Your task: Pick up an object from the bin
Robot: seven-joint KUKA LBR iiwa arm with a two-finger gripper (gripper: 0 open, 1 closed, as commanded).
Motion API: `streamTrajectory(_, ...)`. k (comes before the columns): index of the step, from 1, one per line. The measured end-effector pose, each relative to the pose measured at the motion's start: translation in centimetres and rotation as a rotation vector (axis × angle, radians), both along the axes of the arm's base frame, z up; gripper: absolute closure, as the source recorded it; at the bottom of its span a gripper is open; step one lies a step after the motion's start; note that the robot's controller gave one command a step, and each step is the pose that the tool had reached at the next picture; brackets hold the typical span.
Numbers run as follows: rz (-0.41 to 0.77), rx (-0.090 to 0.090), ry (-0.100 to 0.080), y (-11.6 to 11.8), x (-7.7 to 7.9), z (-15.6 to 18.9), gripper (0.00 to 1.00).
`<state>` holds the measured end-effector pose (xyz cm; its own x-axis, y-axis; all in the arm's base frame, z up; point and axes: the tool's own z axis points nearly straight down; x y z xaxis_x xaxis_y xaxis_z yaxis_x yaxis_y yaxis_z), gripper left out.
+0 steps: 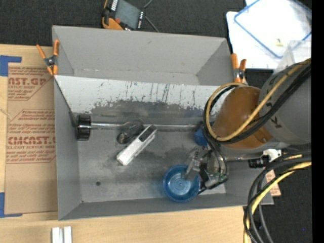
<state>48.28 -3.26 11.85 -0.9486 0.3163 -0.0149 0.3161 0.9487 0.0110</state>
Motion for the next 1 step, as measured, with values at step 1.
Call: streamTrajectory(1,0.001,0.001,0.001,0.04,-0.03,1.83,1.0)
